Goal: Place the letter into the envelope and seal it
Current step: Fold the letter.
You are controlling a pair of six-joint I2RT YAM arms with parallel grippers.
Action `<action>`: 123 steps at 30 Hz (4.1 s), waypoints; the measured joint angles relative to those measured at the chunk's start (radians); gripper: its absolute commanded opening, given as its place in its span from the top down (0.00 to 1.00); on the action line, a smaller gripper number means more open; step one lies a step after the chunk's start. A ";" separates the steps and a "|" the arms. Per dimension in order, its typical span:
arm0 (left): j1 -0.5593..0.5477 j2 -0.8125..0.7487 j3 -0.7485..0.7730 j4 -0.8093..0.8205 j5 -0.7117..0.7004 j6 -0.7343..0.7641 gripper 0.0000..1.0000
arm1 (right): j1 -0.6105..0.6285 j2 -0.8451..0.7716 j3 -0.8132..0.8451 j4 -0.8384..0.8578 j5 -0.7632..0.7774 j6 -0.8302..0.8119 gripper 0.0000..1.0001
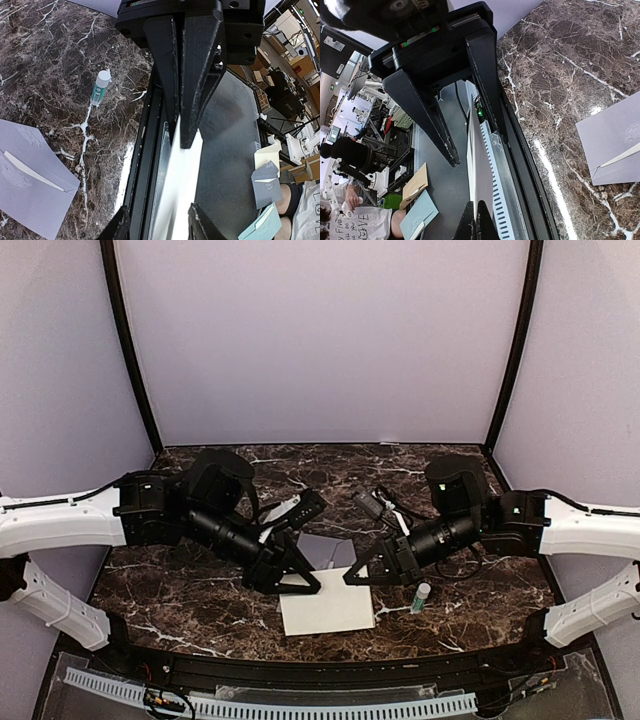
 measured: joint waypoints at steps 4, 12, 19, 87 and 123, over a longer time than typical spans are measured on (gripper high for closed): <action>-0.001 0.015 0.000 0.008 0.006 0.000 0.62 | 0.000 0.002 0.000 0.000 0.000 -0.008 1.00; -0.003 0.048 0.003 0.017 0.023 0.003 0.69 | 0.000 0.025 0.005 -0.003 -0.005 -0.018 1.00; -0.006 0.050 0.003 0.029 0.027 0.004 0.71 | 0.000 0.032 0.005 -0.002 -0.007 -0.018 1.00; -0.006 -0.198 -0.364 0.943 -0.518 -0.701 1.00 | 0.093 -0.017 -0.256 0.863 0.546 0.447 0.67; 0.060 -0.296 -0.359 0.568 -0.531 -0.621 0.27 | 0.089 -0.069 -0.185 0.652 0.620 0.391 1.00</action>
